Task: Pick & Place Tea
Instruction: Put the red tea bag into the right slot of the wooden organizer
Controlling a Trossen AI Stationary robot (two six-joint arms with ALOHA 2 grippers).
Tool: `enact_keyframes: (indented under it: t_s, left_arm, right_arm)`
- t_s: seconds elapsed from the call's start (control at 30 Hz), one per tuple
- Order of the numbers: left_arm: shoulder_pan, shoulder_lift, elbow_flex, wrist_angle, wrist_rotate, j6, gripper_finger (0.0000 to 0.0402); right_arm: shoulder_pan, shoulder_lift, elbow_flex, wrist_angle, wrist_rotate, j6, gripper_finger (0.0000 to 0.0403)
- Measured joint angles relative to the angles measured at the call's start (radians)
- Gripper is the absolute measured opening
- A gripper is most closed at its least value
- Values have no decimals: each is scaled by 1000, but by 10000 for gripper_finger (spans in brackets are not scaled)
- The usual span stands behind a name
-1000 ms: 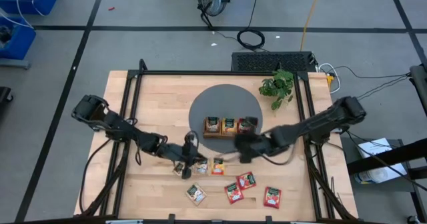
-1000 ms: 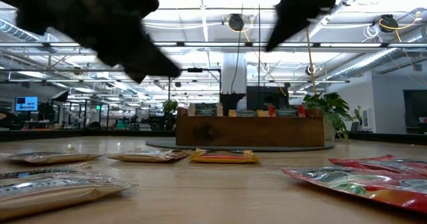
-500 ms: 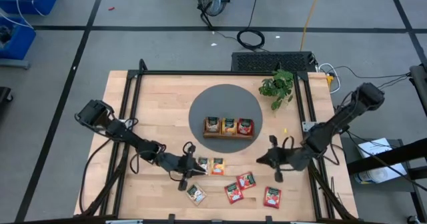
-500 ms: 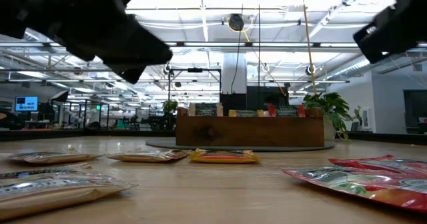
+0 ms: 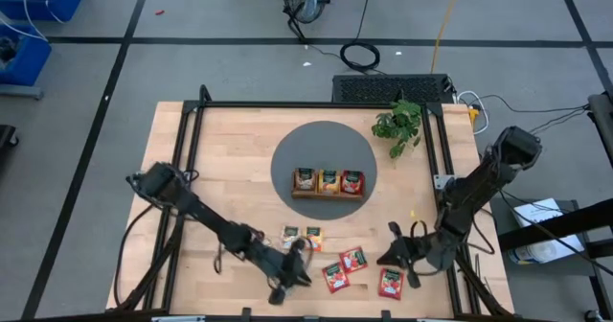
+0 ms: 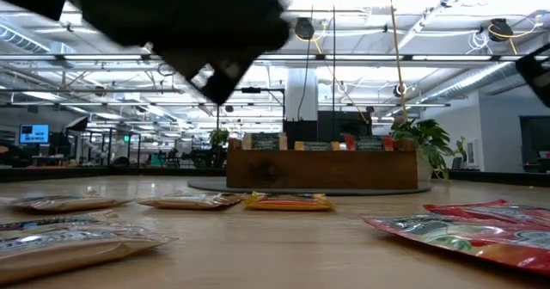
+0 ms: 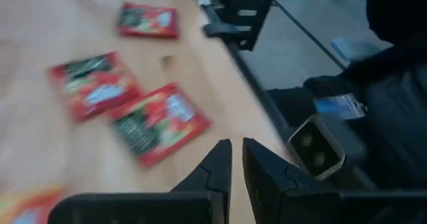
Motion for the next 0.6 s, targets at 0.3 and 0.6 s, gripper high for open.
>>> enact_keyframes:
  t_s: [0.3, 0.6]
  left_arm:
    - [-9, 166, 334, -168, 32, 73, 42]
    - [11, 187, 386, -211, 13, 25, 42]
  right_arm:
    - [85, 126, 96, 10, 59, 31, 0]
    - [81, 183, 100, 67, 80, 10, 0]
